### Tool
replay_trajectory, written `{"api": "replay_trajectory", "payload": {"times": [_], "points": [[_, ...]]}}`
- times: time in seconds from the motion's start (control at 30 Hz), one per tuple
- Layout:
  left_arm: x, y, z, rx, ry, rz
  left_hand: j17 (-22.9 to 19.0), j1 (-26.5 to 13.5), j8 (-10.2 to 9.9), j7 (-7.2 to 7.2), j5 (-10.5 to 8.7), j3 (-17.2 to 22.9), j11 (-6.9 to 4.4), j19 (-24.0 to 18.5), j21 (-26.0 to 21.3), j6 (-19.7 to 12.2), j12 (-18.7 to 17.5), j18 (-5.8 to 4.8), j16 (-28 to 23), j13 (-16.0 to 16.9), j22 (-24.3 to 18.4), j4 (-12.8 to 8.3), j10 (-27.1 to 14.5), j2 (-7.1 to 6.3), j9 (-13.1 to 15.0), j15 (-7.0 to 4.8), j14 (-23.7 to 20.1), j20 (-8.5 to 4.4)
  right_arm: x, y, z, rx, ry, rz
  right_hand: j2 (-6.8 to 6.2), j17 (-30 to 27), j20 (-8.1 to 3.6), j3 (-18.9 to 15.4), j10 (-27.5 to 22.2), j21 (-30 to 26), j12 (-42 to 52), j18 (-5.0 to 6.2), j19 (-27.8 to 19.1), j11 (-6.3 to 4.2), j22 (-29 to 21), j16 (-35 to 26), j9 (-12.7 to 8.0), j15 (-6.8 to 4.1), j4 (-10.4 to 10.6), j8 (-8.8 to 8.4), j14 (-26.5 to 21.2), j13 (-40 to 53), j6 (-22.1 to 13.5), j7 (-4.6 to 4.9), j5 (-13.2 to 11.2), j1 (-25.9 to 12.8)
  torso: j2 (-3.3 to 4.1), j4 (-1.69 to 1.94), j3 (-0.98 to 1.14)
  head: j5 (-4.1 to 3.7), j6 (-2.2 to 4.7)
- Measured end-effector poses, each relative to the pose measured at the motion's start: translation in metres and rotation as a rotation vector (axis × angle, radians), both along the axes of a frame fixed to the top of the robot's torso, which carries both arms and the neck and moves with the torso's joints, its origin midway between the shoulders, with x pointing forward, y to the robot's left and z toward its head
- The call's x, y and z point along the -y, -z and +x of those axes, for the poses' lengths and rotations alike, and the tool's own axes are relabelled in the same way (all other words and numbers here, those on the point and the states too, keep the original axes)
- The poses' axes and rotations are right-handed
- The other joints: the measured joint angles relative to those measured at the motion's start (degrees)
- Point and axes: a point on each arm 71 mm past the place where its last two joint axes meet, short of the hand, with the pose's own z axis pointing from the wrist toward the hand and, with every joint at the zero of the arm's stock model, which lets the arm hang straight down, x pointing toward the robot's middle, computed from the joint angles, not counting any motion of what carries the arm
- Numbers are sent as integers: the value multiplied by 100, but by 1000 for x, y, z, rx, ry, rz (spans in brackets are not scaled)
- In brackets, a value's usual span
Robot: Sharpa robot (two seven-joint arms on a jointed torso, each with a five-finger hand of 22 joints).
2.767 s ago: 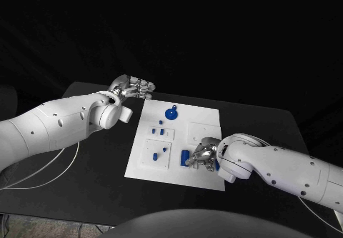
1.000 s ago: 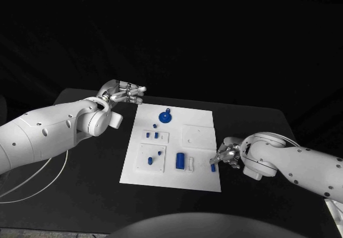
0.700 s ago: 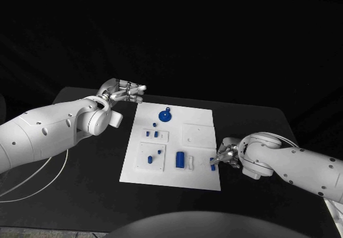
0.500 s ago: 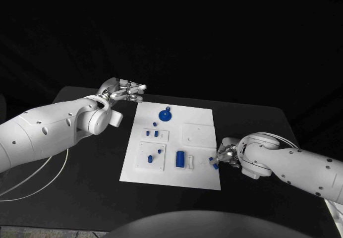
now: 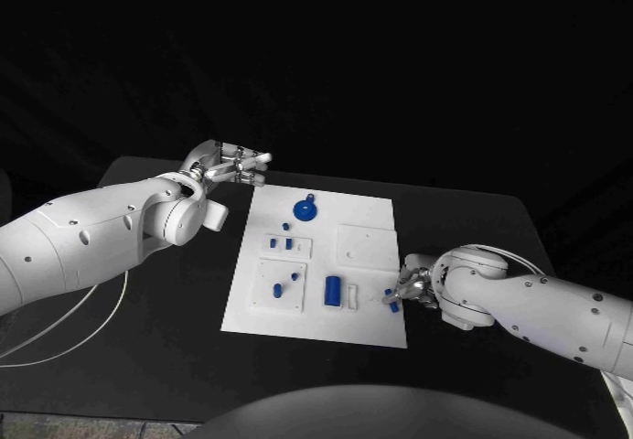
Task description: Assemble the parts on the task board
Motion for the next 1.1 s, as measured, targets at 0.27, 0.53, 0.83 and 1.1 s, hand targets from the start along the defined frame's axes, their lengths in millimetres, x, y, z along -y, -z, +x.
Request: {"api": "replay_trajectory", "payload": {"times": [0.27, 0.53, 0.83, 1.1], "points": [[0, 0, 0, -1, 1, 0, 0, 0, 0, 0, 0, 0, 0, 0, 0, 0, 0, 0, 0, 0, -11, 0, 0, 0, 0, 0, 0, 0, -5, 2, -2, 4, -38, -24, 0, 20, 0, 312, -33, 0, 0, 0, 0, 10, 15, 0, 74, 0, -235, 10, 0, 29, -6, -5, 789, -1, -5, 2, -4, -8, -24], [-1, 0, 0, -2, -1, 1, 0, 0, 0, 0, 0, 0, 21, 0, 0, 0, 0, 0, 0, 0, -32, 0, -20, 0, 0, 0, 0, 0, -9, 3, -1, 12, -60, -41, 26, 37, 0, 759, -72, 0, 0, 0, 0, 13, 57, 27, 170, 3, -686, 37, 0, 64, -9, -1, 1980, -269, -2, 5, -3, 14, -54], [-1, 0, 0, -2, -1, 1, 1, 23, 0, 22, 0, 0, 20, 0, 0, -22, 0, 0, 0, 0, -55, 0, -20, 23, 0, 0, 0, 0, -10, 4, 0, 13, -53, -37, 236, 48, 0, 728, -106, 22, -22, -4, 0, 20, 116, 27, 216, 20, -717, 144, 2, 38, -8, 0, 2704, -478, -2, 0, -2, 17, -71], [-1, 0, 0, -3, -1, 1, 1, 23, 0, 22, 0, 0, 20, 0, 0, -21, 0, 0, 0, 0, -58, 0, -20, 23, 0, 0, 0, 0, -6, 5, -1, -2, 14, 14, 318, 59, 0, 657, -106, 22, -22, -5, 0, 20, 155, 27, 198, 23, -788, 144, 2, 38, -8, 1, 2826, -560, -2, 0, -1, 24, -73]]}}
